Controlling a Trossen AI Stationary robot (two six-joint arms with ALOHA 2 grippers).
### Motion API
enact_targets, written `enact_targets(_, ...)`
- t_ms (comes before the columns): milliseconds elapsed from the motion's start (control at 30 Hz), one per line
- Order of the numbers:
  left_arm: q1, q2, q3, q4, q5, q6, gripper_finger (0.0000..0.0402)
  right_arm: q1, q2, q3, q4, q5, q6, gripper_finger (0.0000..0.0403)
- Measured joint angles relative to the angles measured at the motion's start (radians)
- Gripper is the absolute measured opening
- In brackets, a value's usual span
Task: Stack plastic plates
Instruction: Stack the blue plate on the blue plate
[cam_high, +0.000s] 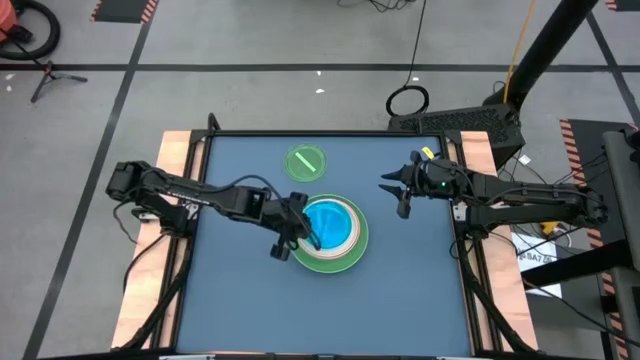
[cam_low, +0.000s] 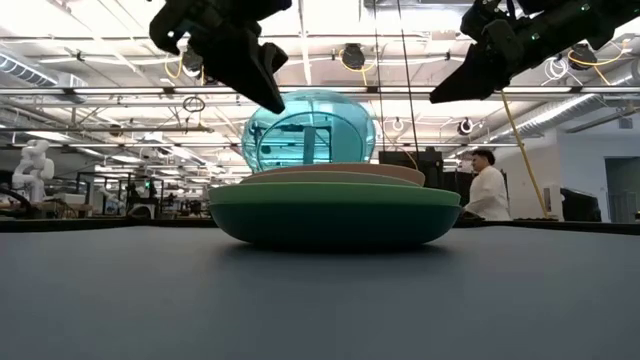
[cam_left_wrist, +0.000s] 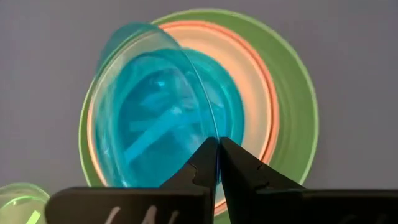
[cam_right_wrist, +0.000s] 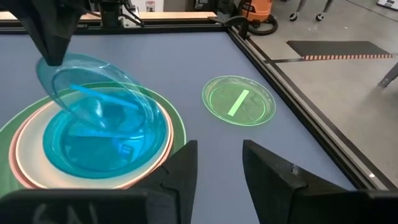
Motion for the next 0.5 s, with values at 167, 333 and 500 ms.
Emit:
enact_targets(167,0.013,0.005,0.0,0.007,0.034,-0.005,0.0024,0.0,0.0,0.0,-0.001,0.0,0.0,0.0123)
enact_targets(333,0.029,0.005,0.0,0.007,0.069,-0.017,0.0051,0.0,0.0,0.0,-0.002,0.0,0.0,0.0123)
enact_targets(500,0.031,0.005,0.0,0.008,0.071,-0.019,0.0098,0.0,0.0,0.0,-0.002,0.0,0.0,0.0123)
